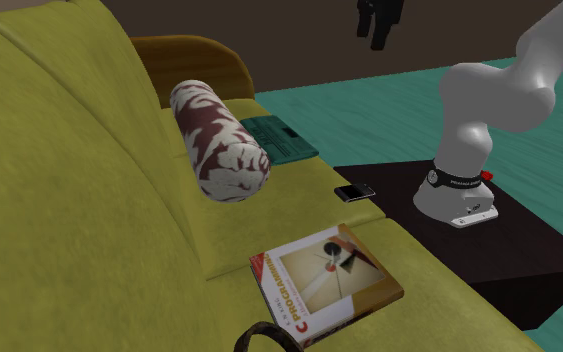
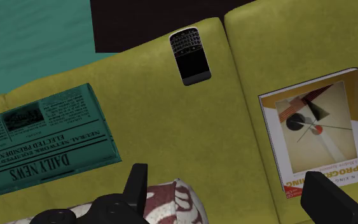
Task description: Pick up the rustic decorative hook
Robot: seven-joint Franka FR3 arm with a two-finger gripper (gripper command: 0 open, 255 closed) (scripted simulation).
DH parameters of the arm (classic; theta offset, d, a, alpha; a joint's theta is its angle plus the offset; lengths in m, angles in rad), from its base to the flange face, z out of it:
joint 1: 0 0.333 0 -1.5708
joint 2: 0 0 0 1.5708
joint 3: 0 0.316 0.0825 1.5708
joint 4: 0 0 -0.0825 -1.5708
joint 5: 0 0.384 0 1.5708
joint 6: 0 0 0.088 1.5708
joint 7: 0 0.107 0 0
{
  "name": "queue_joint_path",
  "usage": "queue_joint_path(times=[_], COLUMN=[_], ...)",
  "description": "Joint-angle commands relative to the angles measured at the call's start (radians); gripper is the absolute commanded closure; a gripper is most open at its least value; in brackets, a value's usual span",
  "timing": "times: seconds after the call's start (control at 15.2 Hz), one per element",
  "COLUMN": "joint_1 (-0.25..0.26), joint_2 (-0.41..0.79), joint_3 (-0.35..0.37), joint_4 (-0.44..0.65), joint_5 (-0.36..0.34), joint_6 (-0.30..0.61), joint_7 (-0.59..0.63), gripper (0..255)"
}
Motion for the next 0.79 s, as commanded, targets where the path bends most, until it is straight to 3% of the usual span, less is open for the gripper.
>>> queue_joint_path(times=[0.0,0.73], joint_1=[0.0,0.081], joint_2=[0.0,0.096], joint_3=[0.0,0.16], joint_4=[0.0,-0.186], joint_5=[0.0,0.074], joint_6=[0.0,0.42], joint_7=[0.0,0.124], gripper=[0,0])
